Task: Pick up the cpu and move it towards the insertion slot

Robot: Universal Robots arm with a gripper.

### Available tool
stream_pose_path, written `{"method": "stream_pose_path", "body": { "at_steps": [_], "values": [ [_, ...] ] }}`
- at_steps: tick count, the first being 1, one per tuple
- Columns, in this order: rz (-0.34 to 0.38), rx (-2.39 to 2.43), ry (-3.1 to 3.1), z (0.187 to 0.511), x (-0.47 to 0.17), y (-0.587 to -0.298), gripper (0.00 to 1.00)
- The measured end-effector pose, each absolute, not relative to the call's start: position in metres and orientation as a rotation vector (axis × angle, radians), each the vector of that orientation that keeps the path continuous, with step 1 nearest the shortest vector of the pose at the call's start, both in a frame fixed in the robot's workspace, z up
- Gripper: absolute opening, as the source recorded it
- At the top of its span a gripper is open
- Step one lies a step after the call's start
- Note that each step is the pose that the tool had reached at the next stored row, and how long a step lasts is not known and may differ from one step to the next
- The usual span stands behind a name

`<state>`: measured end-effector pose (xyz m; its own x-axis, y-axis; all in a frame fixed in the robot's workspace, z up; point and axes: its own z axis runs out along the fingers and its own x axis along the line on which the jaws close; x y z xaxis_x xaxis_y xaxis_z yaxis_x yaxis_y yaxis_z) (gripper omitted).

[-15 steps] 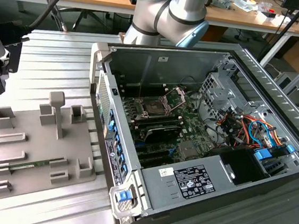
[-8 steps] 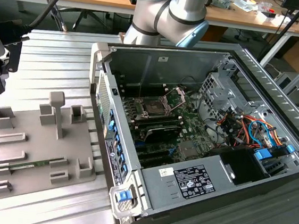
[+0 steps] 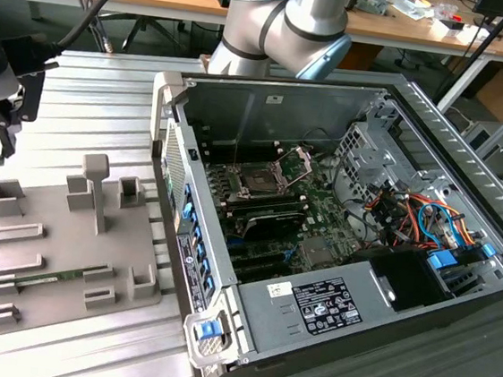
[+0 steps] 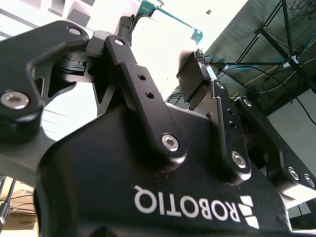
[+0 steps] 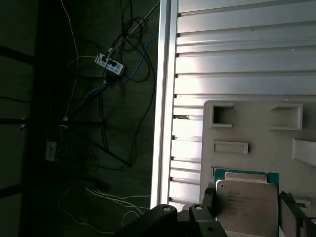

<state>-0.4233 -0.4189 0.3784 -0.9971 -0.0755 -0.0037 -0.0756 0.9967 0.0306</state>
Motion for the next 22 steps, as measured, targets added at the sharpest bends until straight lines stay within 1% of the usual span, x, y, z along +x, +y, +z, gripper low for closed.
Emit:
{"method": "stream_pose_path", "body": {
  "at_steps": [22],
  "values": [
    [0.048, -0.119, 3.140, 0.378, -0.360, -0.419, 0.55]
  ]
}}
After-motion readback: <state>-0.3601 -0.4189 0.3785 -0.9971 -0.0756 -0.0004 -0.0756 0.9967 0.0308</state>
